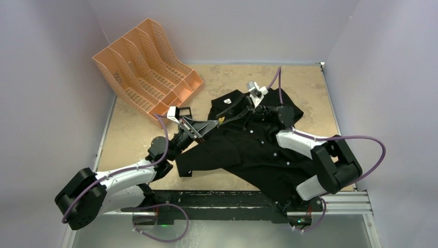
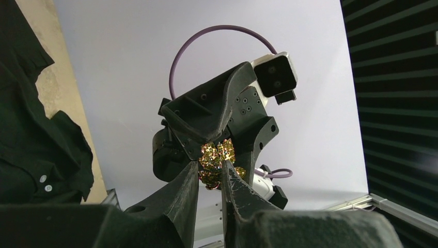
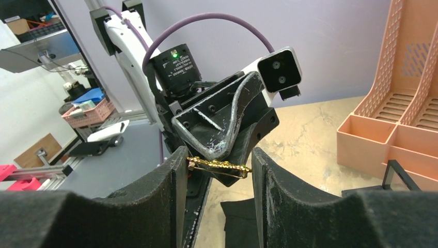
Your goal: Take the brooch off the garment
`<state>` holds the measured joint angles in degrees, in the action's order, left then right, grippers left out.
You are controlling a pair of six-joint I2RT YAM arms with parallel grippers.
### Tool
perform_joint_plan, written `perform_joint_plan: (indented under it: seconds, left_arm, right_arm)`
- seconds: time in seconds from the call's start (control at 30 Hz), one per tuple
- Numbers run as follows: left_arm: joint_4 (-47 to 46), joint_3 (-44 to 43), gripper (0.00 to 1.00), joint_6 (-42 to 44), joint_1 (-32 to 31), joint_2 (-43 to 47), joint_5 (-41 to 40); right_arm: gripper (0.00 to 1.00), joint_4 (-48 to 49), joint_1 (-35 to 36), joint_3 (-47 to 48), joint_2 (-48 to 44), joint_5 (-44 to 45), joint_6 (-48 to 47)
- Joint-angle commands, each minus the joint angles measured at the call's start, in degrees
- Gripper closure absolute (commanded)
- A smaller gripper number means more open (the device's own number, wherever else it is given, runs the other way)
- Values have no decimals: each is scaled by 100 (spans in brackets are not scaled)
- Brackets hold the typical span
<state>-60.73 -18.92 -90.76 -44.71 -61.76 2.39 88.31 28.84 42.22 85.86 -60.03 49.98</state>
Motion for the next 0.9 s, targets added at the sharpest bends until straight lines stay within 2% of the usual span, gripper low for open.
perform_joint_plan:
  seconds: [0.0,0.1,0.2,0.6,0.87]
  left_arm:
    - [-991,63,100,-334,-29,96,-107]
    - [-1145,121,100,-402,-29,85,-140]
    - [-1198,149,100,-444,-25,131,-152]
    - [-1607,374,100,-829,-27,207,-225]
    - [-1513,439,100,-895,-29,323,-370]
  right_arm:
    - [67,2273,-17,35,33,-294,-130]
    - [60,2600,-14,-12,114,-474,-6]
    - [56,2776,-19,14,230,-573,146]
    - [54,2854,-26,63,302,-950,-37]
    - [46,2831,-88,128,335,-1409,-189]
